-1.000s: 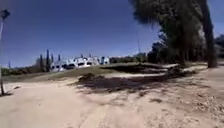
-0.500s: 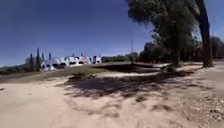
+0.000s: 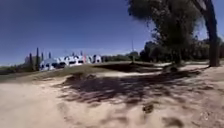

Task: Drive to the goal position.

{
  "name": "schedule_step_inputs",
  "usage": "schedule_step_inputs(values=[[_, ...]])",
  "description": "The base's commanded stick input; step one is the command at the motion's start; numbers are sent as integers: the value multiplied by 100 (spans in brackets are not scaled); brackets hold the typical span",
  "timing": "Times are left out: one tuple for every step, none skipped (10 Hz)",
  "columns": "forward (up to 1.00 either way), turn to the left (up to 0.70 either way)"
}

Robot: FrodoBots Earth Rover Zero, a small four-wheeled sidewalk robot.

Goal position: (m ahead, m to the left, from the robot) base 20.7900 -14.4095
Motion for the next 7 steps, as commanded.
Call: schedule_step_inputs(values=[[85, 0], [85, 0], [85, 0], [85, 0], [85, 0], [85, 0], [85, 0]])
